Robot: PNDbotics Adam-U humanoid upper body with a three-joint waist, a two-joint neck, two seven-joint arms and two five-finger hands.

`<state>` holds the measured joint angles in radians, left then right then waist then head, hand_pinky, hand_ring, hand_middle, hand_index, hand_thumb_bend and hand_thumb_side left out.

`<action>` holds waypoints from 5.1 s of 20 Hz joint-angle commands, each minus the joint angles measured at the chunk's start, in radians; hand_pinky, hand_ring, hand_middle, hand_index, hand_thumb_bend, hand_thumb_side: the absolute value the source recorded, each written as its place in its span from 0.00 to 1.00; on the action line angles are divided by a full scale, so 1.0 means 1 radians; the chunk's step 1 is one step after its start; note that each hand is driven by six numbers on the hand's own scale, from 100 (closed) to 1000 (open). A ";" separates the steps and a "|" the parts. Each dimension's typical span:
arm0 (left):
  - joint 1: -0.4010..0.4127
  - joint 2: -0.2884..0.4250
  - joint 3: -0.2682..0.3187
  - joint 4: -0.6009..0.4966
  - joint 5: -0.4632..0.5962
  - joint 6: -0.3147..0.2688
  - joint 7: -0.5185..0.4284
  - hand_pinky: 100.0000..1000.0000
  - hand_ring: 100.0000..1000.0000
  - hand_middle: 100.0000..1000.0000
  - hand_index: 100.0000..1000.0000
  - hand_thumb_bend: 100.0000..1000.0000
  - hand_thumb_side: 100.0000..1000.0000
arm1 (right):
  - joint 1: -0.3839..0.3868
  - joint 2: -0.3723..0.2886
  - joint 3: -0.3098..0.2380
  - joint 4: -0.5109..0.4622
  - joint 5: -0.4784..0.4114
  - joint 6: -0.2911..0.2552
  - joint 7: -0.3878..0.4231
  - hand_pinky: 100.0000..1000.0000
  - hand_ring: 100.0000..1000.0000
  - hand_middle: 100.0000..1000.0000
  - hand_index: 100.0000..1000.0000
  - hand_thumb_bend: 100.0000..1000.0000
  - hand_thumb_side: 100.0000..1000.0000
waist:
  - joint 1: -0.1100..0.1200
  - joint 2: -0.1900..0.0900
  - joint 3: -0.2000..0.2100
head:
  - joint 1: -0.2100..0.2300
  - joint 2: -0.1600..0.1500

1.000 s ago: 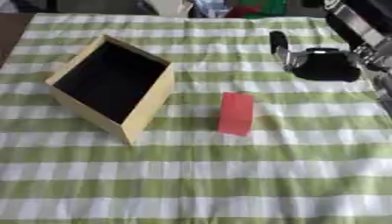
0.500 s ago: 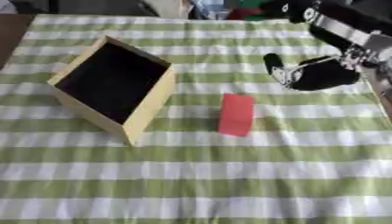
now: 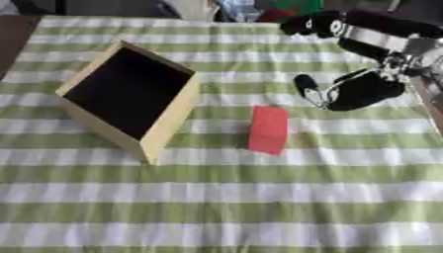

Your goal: Pick up objects on the table and place them in the box.

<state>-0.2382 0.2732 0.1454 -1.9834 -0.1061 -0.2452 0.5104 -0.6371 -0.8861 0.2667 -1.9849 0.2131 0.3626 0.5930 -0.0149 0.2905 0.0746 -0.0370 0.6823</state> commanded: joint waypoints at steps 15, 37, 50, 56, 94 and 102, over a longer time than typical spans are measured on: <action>-0.009 0.022 -0.002 -0.017 0.005 0.001 -0.008 1.00 0.45 0.40 0.59 0.20 0.00 | -0.027 -0.069 0.072 -0.015 0.092 0.035 0.075 1.00 1.00 0.94 1.00 0.03 0.08 | -0.007 -0.007 0.005 | -0.003 -0.009; -0.013 0.018 -0.003 -0.017 0.007 0.001 -0.015 1.00 0.44 0.40 0.59 0.19 0.00 | -0.020 -0.057 0.138 -0.015 0.185 0.084 0.145 1.00 1.00 0.92 1.00 0.17 0.56 | -0.009 0.005 0.011 | -0.010 -0.014; -0.018 0.013 -0.004 -0.017 0.009 0.001 -0.021 1.00 0.44 0.39 0.59 0.18 0.00 | -0.046 -0.024 0.178 -0.015 0.282 0.155 0.215 1.00 1.00 0.93 1.00 0.21 0.41 | -0.014 0.020 0.028 | -0.016 -0.017; -0.019 0.010 -0.004 -0.017 0.009 -0.001 -0.023 1.00 0.44 0.39 0.59 0.17 0.00 | -0.055 -0.007 0.183 -0.015 0.278 0.171 0.239 1.00 1.00 0.93 1.00 0.18 0.24 | -0.013 0.028 0.035 | -0.018 -0.021; -0.019 -0.003 -0.004 -0.017 0.008 0.002 -0.032 1.00 0.43 0.39 0.58 0.16 0.00 | -0.075 0.068 0.202 0.209 0.332 0.262 0.254 1.00 1.00 0.95 1.00 0.31 0.50 | -0.016 0.048 0.041 | -0.031 -0.048; -0.019 -0.004 -0.003 -0.017 0.009 0.002 -0.034 1.00 0.43 0.39 0.58 0.15 0.00 | -0.075 0.066 0.201 0.220 0.304 0.245 0.257 1.00 1.00 0.95 1.00 0.30 0.39 | -0.016 0.051 0.040 | -0.029 -0.047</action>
<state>-0.2528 0.2624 0.1402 -1.9834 -0.1013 -0.2417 0.4798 -0.6996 -0.8035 0.4754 -1.7669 0.5234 0.4950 0.7329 -0.0326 0.3574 0.1151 -0.0642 0.6471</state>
